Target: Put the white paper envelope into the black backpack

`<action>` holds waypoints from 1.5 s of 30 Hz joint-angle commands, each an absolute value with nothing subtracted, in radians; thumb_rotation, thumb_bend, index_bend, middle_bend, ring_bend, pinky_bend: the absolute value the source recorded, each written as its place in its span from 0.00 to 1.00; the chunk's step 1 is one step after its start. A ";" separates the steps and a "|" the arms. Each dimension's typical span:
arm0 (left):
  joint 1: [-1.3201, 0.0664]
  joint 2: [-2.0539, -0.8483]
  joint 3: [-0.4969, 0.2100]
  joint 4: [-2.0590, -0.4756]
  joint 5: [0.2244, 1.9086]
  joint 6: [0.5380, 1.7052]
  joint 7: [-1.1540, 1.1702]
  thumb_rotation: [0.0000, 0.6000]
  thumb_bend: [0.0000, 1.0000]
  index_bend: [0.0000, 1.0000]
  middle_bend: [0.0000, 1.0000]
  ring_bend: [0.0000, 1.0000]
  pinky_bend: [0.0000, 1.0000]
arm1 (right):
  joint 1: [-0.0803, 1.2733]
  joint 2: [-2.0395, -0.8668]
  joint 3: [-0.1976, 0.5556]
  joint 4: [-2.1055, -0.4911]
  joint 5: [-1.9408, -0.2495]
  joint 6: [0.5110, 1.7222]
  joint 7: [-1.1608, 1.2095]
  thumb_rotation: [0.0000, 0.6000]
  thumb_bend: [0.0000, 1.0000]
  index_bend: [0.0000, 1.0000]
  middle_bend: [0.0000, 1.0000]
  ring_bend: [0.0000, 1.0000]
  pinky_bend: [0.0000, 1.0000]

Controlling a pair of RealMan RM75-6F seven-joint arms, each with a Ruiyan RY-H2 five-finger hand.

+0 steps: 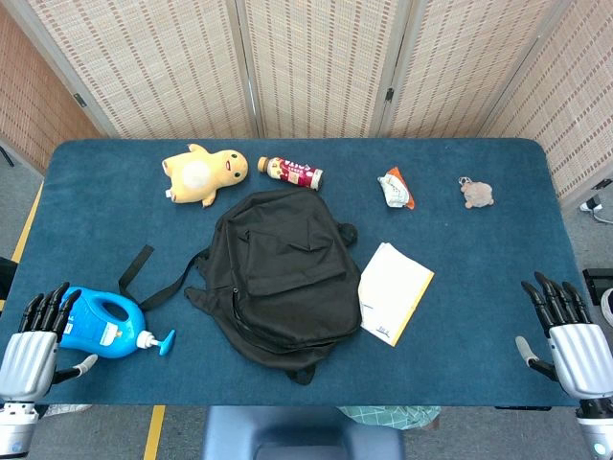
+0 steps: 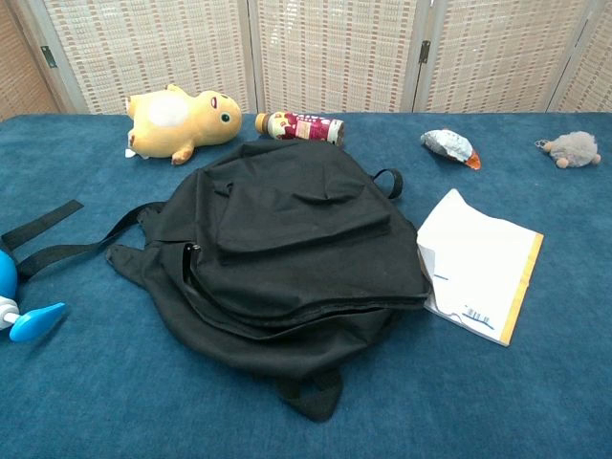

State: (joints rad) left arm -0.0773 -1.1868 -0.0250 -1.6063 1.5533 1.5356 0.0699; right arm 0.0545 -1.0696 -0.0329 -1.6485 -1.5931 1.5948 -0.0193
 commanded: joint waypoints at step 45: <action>-0.064 -1.183 -0.007 -1.619 1.532 1.508 0.078 1.00 0.17 0.03 0.02 0.08 0.00 | 0.379 -1.631 -0.007 -1.046 -1.718 1.215 -0.047 1.00 0.40 0.00 0.07 0.09 0.01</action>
State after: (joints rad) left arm -0.0643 -1.1836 -0.0076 -1.6187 1.5321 1.5085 0.0781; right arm 0.3641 -1.6068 0.0008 -1.0762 -1.7109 1.2226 -0.0586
